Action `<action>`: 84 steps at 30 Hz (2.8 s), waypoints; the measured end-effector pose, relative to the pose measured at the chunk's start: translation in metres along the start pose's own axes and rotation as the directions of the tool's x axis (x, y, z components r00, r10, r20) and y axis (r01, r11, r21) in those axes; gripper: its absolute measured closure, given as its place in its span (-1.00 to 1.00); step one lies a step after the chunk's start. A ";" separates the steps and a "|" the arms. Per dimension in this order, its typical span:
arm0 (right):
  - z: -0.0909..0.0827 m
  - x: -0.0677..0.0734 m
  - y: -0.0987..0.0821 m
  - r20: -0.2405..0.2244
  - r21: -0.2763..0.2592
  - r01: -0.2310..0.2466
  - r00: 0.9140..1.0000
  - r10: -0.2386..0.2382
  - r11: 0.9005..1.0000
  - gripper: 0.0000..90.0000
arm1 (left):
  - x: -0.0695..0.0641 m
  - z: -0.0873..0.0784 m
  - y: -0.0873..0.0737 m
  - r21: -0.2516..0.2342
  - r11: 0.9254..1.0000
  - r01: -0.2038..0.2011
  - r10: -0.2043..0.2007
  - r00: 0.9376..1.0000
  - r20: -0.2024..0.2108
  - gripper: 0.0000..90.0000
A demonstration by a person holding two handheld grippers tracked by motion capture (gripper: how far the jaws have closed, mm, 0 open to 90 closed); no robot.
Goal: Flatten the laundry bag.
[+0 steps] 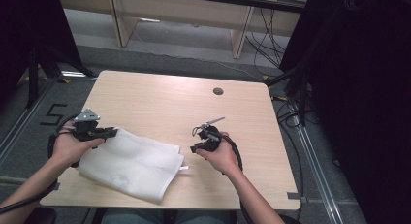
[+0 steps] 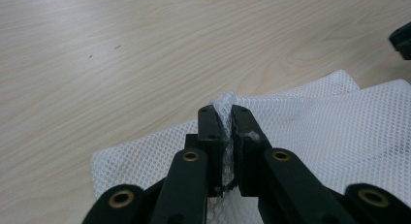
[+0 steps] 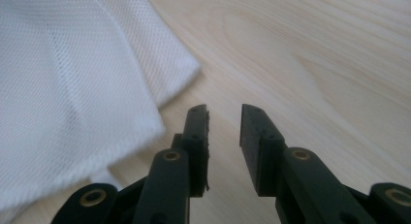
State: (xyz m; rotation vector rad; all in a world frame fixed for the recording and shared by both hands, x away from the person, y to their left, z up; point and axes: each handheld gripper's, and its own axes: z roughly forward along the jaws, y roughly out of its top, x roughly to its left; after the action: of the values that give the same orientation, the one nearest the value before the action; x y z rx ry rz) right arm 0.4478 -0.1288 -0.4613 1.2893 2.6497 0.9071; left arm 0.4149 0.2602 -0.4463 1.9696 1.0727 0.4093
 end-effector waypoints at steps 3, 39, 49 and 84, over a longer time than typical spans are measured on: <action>0.013 0.008 0.009 -0.010 0.017 0.021 1.000 -0.021 1.000 0.59 | -0.002 0.001 -0.001 0.005 1.000 0.000 -0.001 1.000 0.013 0.86; 0.052 0.029 0.019 0.018 0.116 0.115 0.993 -0.118 0.986 0.93 | -0.014 0.007 -0.001 -0.011 1.000 -0.005 0.006 1.000 0.029 0.86; 0.051 0.028 0.019 0.015 0.110 0.099 0.995 -0.101 0.989 0.94 | -0.013 0.006 0.000 -0.001 1.000 -0.024 0.024 0.999 0.031 0.86; 0.021 -0.045 0.022 0.206 0.004 -0.049 0.977 0.047 0.999 0.96 | -0.054 0.022 0.011 -0.076 0.991 -0.111 0.124 0.975 0.186 0.86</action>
State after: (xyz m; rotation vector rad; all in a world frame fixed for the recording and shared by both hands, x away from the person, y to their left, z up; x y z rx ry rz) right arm 0.4987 -0.1420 -0.4757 1.3728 2.4770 0.7234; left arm 0.4034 0.2020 -0.4454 1.9756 0.8152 0.3080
